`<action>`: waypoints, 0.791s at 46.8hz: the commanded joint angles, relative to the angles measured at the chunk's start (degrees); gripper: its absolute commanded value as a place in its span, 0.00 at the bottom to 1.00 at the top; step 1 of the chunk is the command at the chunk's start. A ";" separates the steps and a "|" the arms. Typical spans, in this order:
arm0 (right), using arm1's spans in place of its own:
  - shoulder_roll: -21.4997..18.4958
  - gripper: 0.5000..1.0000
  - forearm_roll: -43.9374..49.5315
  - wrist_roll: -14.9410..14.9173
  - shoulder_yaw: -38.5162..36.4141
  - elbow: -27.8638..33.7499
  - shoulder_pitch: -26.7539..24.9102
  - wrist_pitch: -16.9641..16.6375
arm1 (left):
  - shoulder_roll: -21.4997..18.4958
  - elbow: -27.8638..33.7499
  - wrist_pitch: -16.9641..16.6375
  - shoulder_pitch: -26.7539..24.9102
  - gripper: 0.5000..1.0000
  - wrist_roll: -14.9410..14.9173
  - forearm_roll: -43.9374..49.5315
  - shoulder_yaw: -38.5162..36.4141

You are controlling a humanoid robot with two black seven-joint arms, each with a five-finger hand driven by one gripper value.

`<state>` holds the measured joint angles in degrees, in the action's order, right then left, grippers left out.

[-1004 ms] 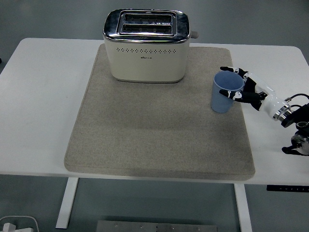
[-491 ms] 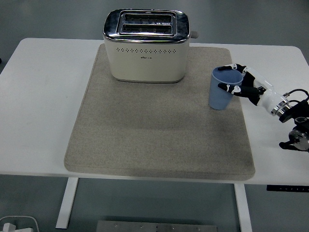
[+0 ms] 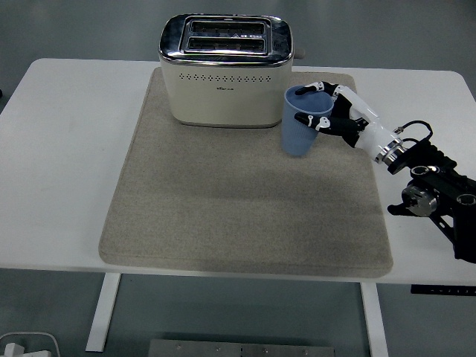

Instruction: Put the water cup in front of the bread machine

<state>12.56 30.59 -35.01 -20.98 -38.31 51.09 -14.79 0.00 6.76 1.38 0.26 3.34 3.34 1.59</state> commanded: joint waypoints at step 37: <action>-12.56 0.27 7.03 0.01 1.73 2.89 2.70 11.54 | 0.00 -0.08 0.02 0.00 1.00 0.00 0.00 -0.01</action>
<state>0.01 37.62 -35.00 -19.46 -35.99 53.06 -3.84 0.00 6.77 1.41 0.26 3.34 3.34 1.59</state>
